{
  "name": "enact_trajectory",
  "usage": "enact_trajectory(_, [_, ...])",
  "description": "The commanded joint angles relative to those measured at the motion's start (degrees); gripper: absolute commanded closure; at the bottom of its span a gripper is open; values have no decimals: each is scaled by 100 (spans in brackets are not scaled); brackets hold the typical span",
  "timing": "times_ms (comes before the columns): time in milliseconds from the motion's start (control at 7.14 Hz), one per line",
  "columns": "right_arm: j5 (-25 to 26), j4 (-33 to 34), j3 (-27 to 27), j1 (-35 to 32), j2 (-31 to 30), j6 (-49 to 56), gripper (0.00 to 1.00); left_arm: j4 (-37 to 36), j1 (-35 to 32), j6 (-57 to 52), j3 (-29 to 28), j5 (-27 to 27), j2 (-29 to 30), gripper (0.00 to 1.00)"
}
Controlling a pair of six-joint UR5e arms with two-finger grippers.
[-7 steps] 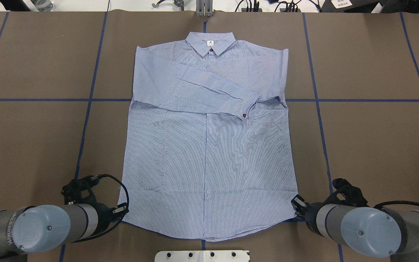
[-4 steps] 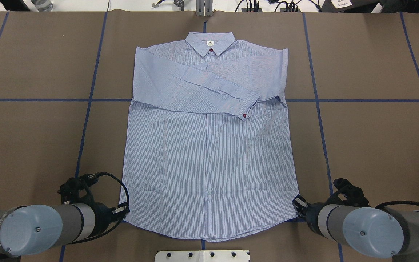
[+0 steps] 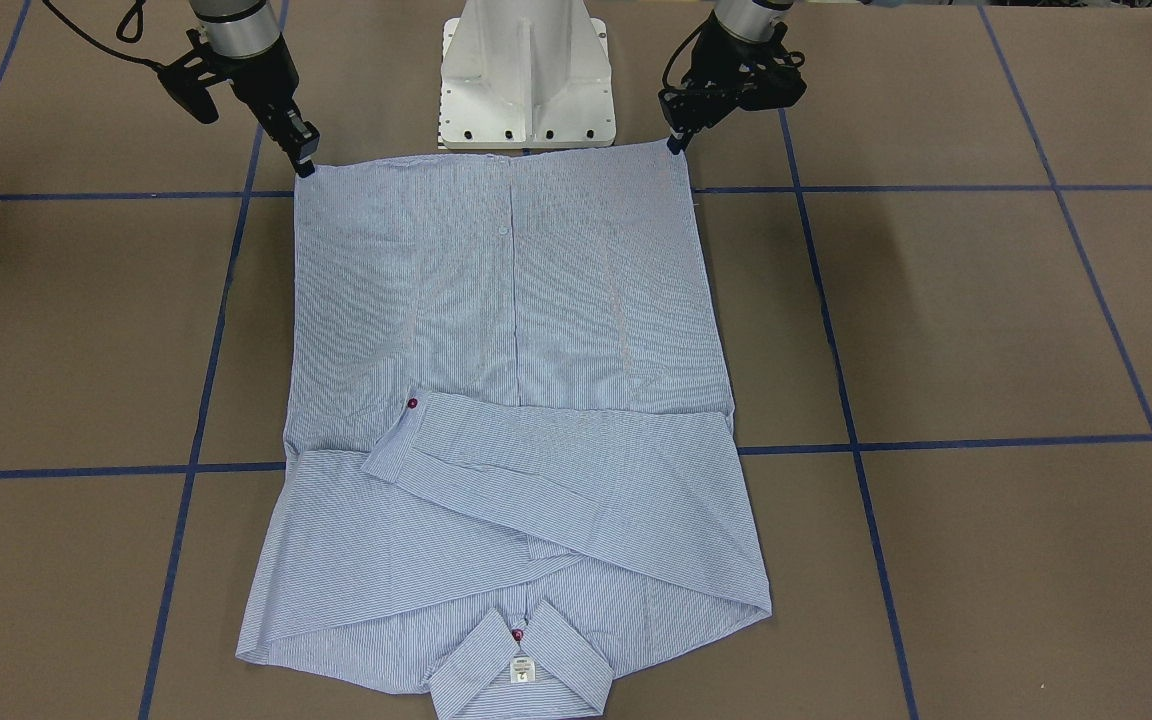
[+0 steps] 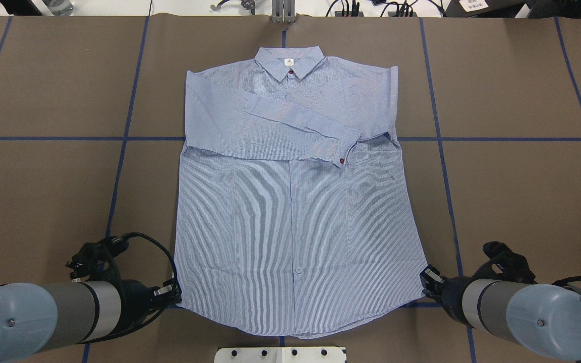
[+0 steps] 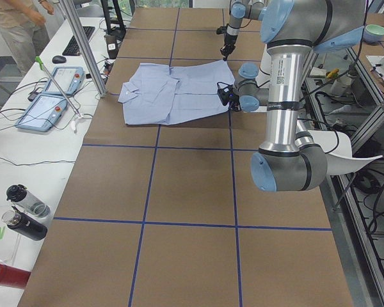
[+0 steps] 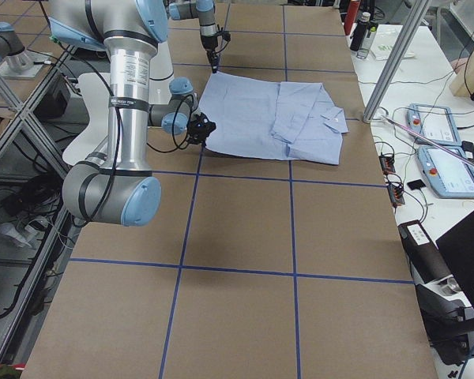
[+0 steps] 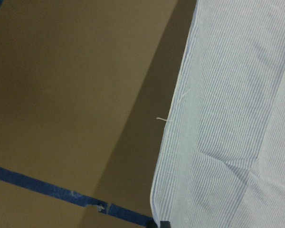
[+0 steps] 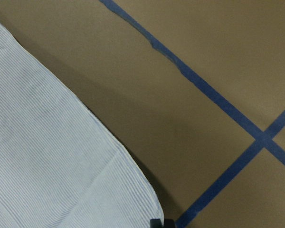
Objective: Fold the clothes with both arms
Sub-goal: 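Lift the hem with both grippers and fold it toward the collar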
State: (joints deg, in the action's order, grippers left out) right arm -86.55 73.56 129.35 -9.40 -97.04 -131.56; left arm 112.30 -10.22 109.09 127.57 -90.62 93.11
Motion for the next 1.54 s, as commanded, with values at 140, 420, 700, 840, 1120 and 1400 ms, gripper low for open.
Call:
enact_trajectory(140, [-2, 9, -50, -735, 579, 8, 100, -68, -1452, -81, -82, -805, 513, 100])
enact_trajectory(420, [7, 9, 54, -1203, 642, -45, 100, -68, -1903, -64, -285, -835, 682, 100])
enact_trajectory(700, [33, 9, 107, -1633, 642, -289, 100, -77, -1940, -55, -294, -835, 691, 100])
enact_trajectory(840, [85, 9, 99, -1722, 642, -387, 100, -77, -2001, -55, -303, -835, 691, 100])
enact_trajectory(1120, [427, 9, 47, -1837, 808, -458, 100, -77, -2448, -55, -844, -1001, 1127, 100])
enact_trajectory(1400, [446, 9, -661, -2214, 1438, -432, 100, -33, -2861, -81, -1565, -1019, 1656, 100])
